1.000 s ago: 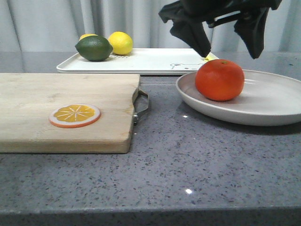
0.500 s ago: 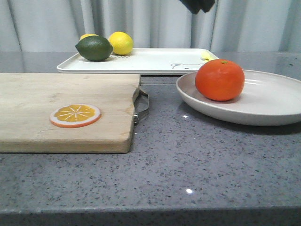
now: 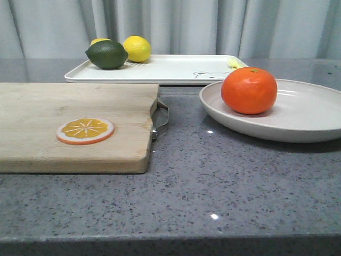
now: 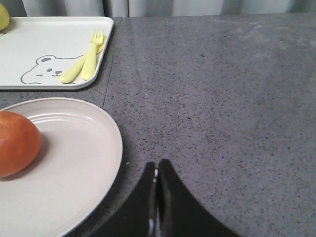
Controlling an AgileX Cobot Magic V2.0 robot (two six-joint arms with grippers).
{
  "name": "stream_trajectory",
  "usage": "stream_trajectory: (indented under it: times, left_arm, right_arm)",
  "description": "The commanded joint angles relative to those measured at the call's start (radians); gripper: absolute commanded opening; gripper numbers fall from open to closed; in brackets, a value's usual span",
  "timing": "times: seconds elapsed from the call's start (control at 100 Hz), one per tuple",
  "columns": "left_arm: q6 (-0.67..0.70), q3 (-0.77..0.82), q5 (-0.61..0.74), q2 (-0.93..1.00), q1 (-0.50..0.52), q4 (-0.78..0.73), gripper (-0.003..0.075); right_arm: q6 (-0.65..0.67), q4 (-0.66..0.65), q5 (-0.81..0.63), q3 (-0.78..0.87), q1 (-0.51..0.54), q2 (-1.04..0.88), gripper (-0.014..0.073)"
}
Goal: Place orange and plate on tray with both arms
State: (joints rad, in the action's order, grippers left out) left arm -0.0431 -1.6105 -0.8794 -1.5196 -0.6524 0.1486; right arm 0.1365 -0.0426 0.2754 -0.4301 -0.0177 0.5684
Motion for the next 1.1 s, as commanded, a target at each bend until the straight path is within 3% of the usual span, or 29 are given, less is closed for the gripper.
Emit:
stream_trajectory:
  times: [0.0,0.53,0.92,0.99,1.09]
  left_arm:
    - [0.000,0.067,0.092,0.122,0.019,0.006,-0.0019]
    - [0.002,0.754,0.357,0.720,0.080,-0.018,-0.0019]
    - [0.004,1.024,0.464,1.069,0.080,-0.016,-0.0019]
    - [0.008,1.037,0.466,1.093,0.080,-0.016,-0.0019]
    - [0.008,1.044,0.466,1.109,0.080,-0.016,-0.0019]
  right_arm:
    - [-0.003,-0.012,-0.055,-0.040,0.000,0.007,-0.0067]
    - [-0.003,-0.011,0.083,-0.170,-0.002,0.184,-0.0067]
    - [-0.018,-0.009,0.314,-0.401,-0.003,0.396,-0.0063]
    - [-0.049,0.021,0.353,-0.443,-0.003,0.436,-0.0034]
    - [-0.112,0.104,0.398,-0.506,-0.003,0.492,0.0082]
